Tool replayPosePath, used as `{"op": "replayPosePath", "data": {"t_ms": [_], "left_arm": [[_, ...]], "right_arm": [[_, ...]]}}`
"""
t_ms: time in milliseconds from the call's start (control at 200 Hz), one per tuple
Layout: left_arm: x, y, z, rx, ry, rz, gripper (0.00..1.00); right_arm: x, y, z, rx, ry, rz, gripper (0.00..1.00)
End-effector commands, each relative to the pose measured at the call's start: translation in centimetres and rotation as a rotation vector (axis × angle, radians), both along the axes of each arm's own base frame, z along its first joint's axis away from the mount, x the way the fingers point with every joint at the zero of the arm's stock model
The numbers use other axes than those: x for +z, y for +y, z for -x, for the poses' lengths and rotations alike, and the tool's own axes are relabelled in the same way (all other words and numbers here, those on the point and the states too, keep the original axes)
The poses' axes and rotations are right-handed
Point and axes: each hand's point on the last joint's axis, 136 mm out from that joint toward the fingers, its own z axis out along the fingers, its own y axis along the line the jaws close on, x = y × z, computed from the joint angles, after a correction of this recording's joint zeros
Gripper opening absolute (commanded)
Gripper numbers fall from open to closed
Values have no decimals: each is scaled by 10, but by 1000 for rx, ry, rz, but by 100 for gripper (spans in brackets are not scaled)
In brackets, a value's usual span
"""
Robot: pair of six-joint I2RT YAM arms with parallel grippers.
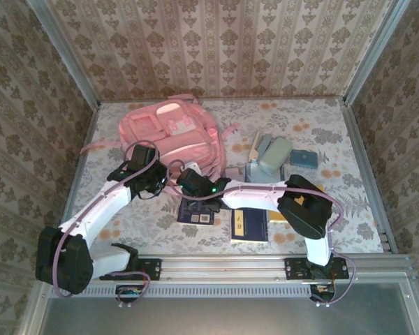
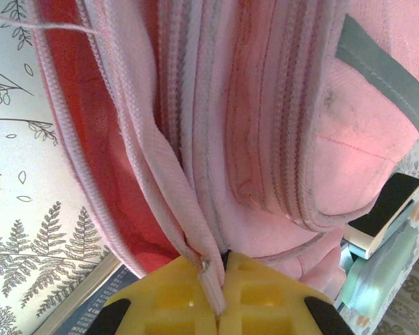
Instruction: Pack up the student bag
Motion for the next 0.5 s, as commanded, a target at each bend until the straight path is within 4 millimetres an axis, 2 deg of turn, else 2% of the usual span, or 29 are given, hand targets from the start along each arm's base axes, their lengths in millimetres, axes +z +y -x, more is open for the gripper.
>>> {"op": "replayPosePath", "data": {"t_ms": [0,205,495], "left_arm": [[16,12,-10,15,-63,-32,0],[20,28,-12,25,-74,-46,0],[25,48,-10,25,-96,-73,0]], "right_arm": [[13,-20,2,10,14,-3,0],[10,-35,3,60,88,-50,0],[-1,-45,3,117,194,-82,0]]}}
